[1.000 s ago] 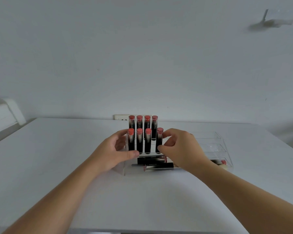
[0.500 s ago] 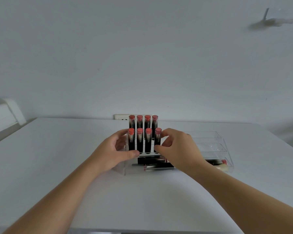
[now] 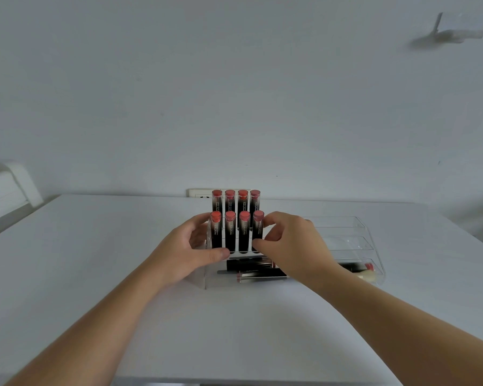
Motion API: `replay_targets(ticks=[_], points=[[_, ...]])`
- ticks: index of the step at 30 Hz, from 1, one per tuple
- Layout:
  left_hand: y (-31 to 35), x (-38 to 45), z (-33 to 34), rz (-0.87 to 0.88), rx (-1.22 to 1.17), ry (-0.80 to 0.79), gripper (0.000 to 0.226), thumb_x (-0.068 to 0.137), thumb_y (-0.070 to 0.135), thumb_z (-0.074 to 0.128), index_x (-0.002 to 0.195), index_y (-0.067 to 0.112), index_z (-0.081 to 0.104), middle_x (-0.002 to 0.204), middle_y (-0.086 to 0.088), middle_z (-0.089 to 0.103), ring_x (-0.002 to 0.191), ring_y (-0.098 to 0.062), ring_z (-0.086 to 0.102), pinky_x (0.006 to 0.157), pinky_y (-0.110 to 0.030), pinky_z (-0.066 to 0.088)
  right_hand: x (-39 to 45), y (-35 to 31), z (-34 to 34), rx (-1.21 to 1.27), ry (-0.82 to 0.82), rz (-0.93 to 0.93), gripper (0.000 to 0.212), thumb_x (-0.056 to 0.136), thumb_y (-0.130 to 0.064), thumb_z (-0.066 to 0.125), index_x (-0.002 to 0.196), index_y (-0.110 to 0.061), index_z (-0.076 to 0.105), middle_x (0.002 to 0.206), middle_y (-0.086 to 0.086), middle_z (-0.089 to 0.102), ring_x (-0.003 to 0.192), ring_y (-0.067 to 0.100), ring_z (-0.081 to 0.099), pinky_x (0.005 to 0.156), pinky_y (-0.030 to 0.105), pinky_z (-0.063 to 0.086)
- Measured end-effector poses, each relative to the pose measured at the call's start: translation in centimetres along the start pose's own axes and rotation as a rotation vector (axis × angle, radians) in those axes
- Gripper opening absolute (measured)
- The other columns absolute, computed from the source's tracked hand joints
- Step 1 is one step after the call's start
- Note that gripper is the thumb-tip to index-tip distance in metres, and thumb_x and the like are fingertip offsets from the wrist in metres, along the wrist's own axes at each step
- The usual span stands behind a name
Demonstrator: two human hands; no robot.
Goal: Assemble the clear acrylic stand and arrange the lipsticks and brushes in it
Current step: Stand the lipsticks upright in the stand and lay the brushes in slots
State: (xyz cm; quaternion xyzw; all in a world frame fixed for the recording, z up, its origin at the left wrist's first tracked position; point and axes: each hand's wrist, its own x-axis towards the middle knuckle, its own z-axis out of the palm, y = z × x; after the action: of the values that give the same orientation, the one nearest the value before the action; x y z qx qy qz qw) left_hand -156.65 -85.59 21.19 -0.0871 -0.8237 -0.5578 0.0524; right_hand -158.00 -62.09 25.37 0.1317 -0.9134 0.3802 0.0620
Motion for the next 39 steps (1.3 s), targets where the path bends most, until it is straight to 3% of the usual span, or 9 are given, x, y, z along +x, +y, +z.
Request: replay_targets(ticks=[5, 11, 16, 18, 24, 27, 31, 36, 39], points=[[0.1, 0.0, 0.0, 0.0, 0.002, 0.0, 0.089, 0.061, 0.05, 0.091, 0.14, 0.038, 0.052, 0.131, 0.019, 0.066, 0.123, -0.003, 0.061, 0.114, -0.043, 0.041, 0.0, 0.0, -0.1, 0.001, -0.014, 0.0, 0.026, 0.08, -0.035, 0.071, 0.105, -0.037, 0.068, 0.074, -0.013, 0.071, 0.073, 0.009, 0.067, 0.071, 0.038, 0.059], [0.1, -0.1, 0.1, -0.002, -0.005, -0.006, 0.092, 0.058, 0.055, 0.091, 0.14, 0.04, 0.052, 0.133, 0.02, 0.065, 0.125, -0.002, 0.059, 0.115, -0.041, 0.04, 0.0, 0.1, -0.2, 0.007, -0.021, -0.001, 0.027, 0.077, -0.037, 0.07, 0.104, -0.04, 0.067, 0.073, -0.014, 0.071, 0.068, 0.009, 0.068, 0.07, 0.041, 0.061], [-0.1, -0.1, -0.1, -0.039, 0.003, 0.012, 0.104, 0.051, 0.066, 0.091, 0.143, 0.045, 0.048, 0.143, 0.017, 0.058, 0.133, -0.004, 0.053, 0.117, -0.043, 0.038, 0.0, 0.5, -1.3, -0.02, -0.015, -0.044, 0.031, 0.078, -0.037, 0.072, 0.108, -0.039, 0.065, 0.076, -0.016, 0.071, 0.069, 0.001, 0.065, 0.062, 0.027, 0.055], [-0.2, -0.1, -0.1, -0.036, 0.0, 0.012, 0.102, 0.051, 0.066, 0.091, 0.142, 0.047, 0.049, 0.143, 0.017, 0.058, 0.133, -0.003, 0.052, 0.117, -0.042, 0.038, 0.0, 0.9, -2.4, -0.042, -0.025, -0.067, 0.025, 0.079, -0.035, 0.072, 0.102, -0.039, 0.064, 0.078, -0.017, 0.071, 0.067, 0.001, 0.065, 0.06, 0.028, 0.054], [0.2, -0.2, -0.2, -0.044, 0.007, 0.042, 0.121, 0.045, 0.069, 0.091, 0.15, 0.039, 0.04, 0.146, 0.014, 0.054, 0.135, -0.002, 0.05, 0.118, -0.037, 0.037, -0.4, 1.9, -5.9, -0.238, -0.165, -0.166, 0.011, 0.086, -0.034, 0.069, 0.098, -0.036, 0.068, 0.086, -0.017, 0.07, 0.083, -0.001, 0.065, 0.075, 0.025, 0.052], [0.9, -0.4, -0.3, -0.049, 0.036, 0.06, 0.124, 0.047, 0.066, 0.089, 0.154, 0.035, 0.034, 0.14, 0.019, 0.054, 0.13, 0.005, 0.049, 0.113, -0.024, 0.036, -0.6, 2.2, -6.5, -0.35, -0.25, -0.187, 0.016, 0.09, -0.037, 0.063, 0.104, -0.037, 0.069, 0.093, -0.019, 0.07, 0.091, 0.0, 0.064, 0.081, 0.027, 0.053], [2.1, -1.6, -1.2, -0.007, 0.146, 0.139, 0.102, 0.054, 0.062, 0.088, 0.142, 0.041, 0.043, 0.126, 0.022, 0.06, 0.111, 0.018, 0.054, 0.102, -0.016, 0.039, -0.6, 2.3, -6.8, -0.412, -0.323, -0.18, 0.02, 0.092, -0.036, 0.06, 0.11, -0.039, 0.068, 0.092, -0.024, 0.066, 0.094, -0.001, 0.062, 0.087, 0.03, 0.053], [2.5, -4.4, -0.8, 0.138, 0.324, 0.398, 0.048, 0.067, 0.045, 0.089, 0.102, 0.039, 0.056, 0.093, 0.014, 0.06, 0.088, -0.007, 0.056, 0.076, -0.015, 0.044, -0.2, 2.2, -6.7, -0.445, -0.363, -0.195, 0.023, 0.093, -0.033, 0.058, 0.113, -0.037, 0.067, 0.088, -0.025, 0.062, 0.092, 0.0, 0.06, 0.088, 0.031, 0.052], [3.3, -6.0, 0.5, 0.316, 0.489, 0.383, 0.031, 0.074, 0.041, 0.082, 0.092, 0.036, 0.057, 0.083, 0.017, 0.056, 0.083, -0.01, 0.056, 0.07, -0.016, 0.045, 0.1, 2.2, -6.7, -0.5, -0.386, -0.226, 0.024, 0.094, -0.035, 0.056, 0.115, -0.036, 0.066, 0.089, -0.023, 0.06, 0.092, 0.002, 0.056, 0.085, 0.029, 0.05]])
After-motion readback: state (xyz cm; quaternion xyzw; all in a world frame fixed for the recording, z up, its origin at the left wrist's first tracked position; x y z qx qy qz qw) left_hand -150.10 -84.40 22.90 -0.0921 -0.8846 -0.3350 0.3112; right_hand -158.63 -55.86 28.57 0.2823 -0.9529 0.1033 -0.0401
